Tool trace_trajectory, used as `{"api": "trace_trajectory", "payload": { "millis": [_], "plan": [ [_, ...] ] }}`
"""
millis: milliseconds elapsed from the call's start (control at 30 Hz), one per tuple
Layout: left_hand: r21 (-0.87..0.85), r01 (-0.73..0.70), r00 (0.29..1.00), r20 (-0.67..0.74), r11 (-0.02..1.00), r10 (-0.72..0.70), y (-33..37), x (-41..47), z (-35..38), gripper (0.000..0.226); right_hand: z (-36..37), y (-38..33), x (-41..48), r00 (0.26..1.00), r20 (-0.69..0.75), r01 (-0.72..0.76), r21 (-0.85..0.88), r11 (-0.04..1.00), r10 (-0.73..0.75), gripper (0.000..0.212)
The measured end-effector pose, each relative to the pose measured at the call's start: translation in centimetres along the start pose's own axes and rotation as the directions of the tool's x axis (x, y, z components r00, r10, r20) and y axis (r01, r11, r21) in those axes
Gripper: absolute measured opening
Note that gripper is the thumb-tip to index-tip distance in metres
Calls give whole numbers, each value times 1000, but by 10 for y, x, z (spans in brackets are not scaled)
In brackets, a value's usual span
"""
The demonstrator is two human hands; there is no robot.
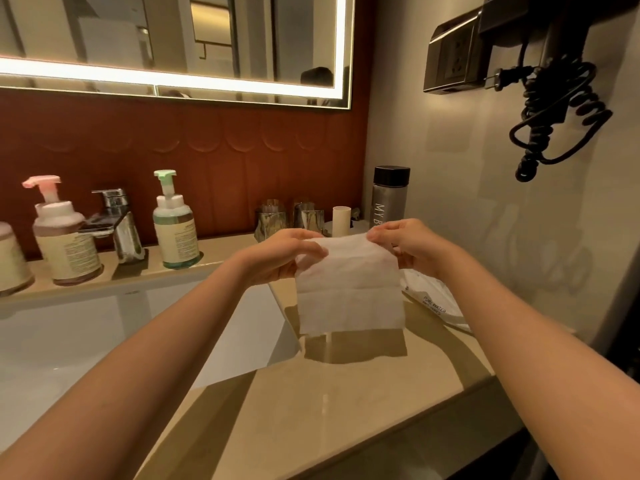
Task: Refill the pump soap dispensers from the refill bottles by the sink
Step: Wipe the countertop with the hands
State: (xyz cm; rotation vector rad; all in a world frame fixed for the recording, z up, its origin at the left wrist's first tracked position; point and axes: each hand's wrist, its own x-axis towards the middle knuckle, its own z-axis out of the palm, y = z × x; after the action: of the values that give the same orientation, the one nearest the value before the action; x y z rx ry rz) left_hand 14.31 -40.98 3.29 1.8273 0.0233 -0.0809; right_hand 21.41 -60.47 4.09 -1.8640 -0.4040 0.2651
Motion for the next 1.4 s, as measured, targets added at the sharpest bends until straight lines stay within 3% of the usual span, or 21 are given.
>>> {"api": "trace_trajectory", "payload": {
  "millis": [200,267,333,400,500,633,700,767,800,1133,1400],
  "plan": [
    [114,128,991,-53,985,-122,-13,3,-6,44,23,13,14,995,-10,-100,-38,994,99,23],
    [176,153,977,-172,972,-123,-19,12,-8,50,29,15,18,995,-76,-65,-98,993,57,35],
    [405,180,935,-353,897,-29,-28,22,-11,56,35,15,18,992,-119,6,-202,979,-31,49],
    [521,197,896,-439,830,63,-35,27,-11,57,38,16,17,990,-106,64,-250,966,-92,50],
    [585,173,905,-412,793,107,-37,29,-6,50,41,18,17,991,-51,98,-325,941,-121,41],
    [723,120,963,-252,680,97,-37,27,15,43,55,24,16,995,46,97,-412,906,-86,34],
    [832,165,985,-171,530,-37,-45,26,29,46,67,32,14,990,144,69,-500,863,4,36],
    [919,187,975,-129,348,-183,-57,24,39,51,80,41,13,970,222,67,-645,761,103,37],
    [935,186,968,-121,303,-220,-62,23,41,54,85,44,13,965,232,76,-700,710,125,38],
    [931,261,941,-187,255,-281,-69,30,36,72,107,56,31,948,285,184,-855,485,143,48],
    [918,326,923,-257,228,-286,-73,49,26,68,118,56,61,940,307,198,-844,498,146,50]
  ]
}}
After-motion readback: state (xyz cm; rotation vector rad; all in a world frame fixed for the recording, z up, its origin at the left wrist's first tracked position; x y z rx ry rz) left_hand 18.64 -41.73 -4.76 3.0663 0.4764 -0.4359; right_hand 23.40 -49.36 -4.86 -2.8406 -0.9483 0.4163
